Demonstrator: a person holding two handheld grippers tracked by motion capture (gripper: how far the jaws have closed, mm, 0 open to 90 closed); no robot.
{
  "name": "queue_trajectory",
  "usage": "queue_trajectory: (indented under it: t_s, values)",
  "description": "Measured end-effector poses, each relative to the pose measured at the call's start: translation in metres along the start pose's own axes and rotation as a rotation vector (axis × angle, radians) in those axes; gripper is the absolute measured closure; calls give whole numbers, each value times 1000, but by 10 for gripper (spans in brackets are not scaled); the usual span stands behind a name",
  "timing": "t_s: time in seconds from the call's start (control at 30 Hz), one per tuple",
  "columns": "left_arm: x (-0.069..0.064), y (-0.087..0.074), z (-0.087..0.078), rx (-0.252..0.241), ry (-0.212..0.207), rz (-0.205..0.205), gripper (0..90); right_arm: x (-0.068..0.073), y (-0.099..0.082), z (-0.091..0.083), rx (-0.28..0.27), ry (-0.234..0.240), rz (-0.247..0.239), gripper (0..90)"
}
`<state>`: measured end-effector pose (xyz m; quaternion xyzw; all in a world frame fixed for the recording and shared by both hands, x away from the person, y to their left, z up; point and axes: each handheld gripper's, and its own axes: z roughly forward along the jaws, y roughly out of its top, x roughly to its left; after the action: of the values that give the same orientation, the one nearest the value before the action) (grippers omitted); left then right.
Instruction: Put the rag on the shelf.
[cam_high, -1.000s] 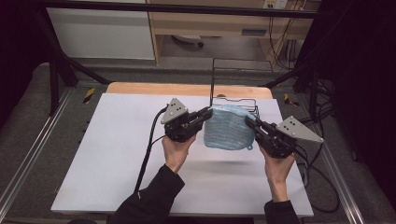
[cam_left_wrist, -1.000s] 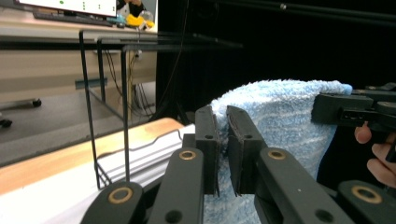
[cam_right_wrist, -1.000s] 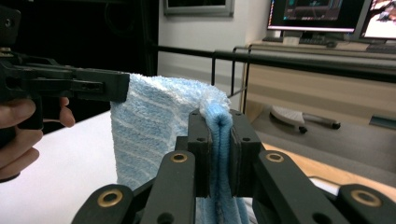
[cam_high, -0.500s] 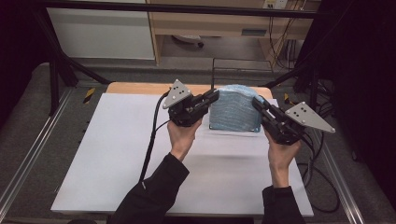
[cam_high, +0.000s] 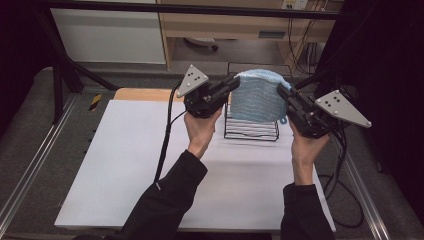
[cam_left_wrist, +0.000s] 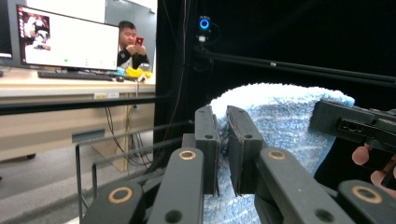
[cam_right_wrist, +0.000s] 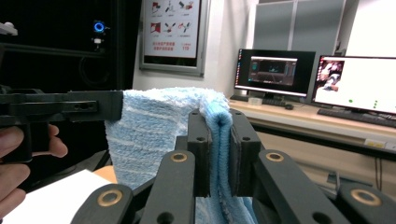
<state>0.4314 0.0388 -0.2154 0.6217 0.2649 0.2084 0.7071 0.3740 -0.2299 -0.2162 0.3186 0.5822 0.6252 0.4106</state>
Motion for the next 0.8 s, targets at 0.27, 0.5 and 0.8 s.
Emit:
queue_trajectory:
  t_s: [0.27,0.5,0.8]
  values:
    - [4,21,13,-26,13,26,833,-10,18,11,-39,-10,2,818]
    - [10,36,23,-43,21,16,833,-18,33,22,-53,-12,-8,818]
    - [16,54,33,-70,40,19,833,-28,50,39,-62,-11,-26,818]
